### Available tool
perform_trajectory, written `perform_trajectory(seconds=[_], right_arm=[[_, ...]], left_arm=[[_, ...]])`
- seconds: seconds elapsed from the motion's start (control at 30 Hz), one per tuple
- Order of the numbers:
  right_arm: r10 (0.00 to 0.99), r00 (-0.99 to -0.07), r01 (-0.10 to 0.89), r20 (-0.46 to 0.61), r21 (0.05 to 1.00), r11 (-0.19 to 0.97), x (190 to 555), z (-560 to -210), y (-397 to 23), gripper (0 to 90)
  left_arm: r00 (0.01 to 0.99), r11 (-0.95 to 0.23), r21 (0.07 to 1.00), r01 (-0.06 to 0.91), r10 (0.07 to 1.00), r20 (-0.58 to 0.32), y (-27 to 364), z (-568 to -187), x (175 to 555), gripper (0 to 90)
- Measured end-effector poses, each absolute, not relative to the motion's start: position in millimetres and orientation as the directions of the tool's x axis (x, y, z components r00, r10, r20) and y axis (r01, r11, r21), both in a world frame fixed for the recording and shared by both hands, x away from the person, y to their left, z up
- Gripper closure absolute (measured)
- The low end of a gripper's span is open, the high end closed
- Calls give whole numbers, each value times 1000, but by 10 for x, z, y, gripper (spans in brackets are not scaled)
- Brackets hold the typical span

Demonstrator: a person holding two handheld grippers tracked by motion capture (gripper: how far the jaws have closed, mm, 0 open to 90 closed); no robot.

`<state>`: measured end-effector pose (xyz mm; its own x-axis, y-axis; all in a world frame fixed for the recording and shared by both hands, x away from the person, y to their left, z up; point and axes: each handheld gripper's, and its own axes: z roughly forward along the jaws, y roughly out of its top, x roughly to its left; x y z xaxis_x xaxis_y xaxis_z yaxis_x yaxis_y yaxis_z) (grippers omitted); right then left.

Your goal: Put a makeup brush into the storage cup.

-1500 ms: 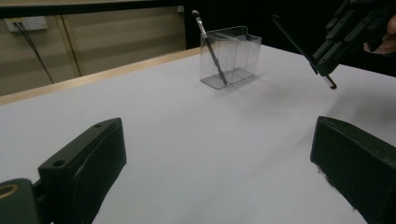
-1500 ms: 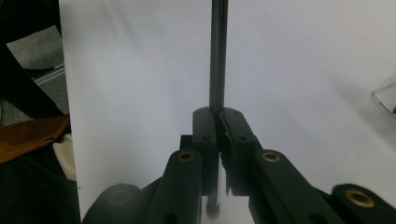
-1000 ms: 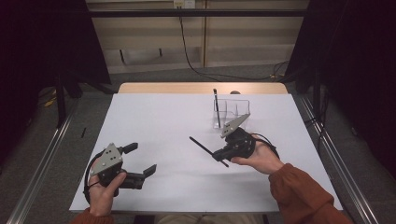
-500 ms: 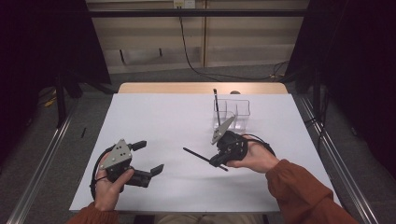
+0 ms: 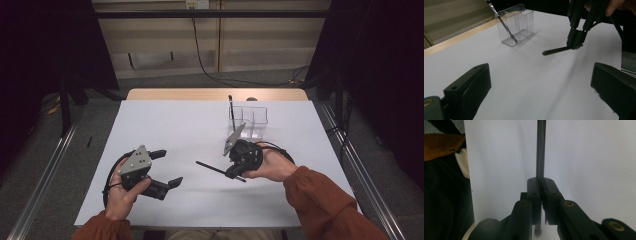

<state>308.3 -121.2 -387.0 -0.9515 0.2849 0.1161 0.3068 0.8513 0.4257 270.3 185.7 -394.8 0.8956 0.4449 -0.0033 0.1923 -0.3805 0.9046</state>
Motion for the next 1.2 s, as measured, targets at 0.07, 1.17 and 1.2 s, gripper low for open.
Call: perform_trajectory(seconds=[0.07,1.17,1.2], right_arm=[[273,-954,299,122,416,859,3081,-3858,-1209,847],[152,-979,183,137,249,951,3094,-3903,-1088,847],[150,-979,180,138,242,954,3098,-3904,-1083,847]], left_arm=[[906,-411,891,195,424,-3,1822,-3918,2724,29],[949,-606,769,205,314,-5,1376,-3874,2898,34],[950,-614,762,205,313,-4,1367,-3884,2902,34]])
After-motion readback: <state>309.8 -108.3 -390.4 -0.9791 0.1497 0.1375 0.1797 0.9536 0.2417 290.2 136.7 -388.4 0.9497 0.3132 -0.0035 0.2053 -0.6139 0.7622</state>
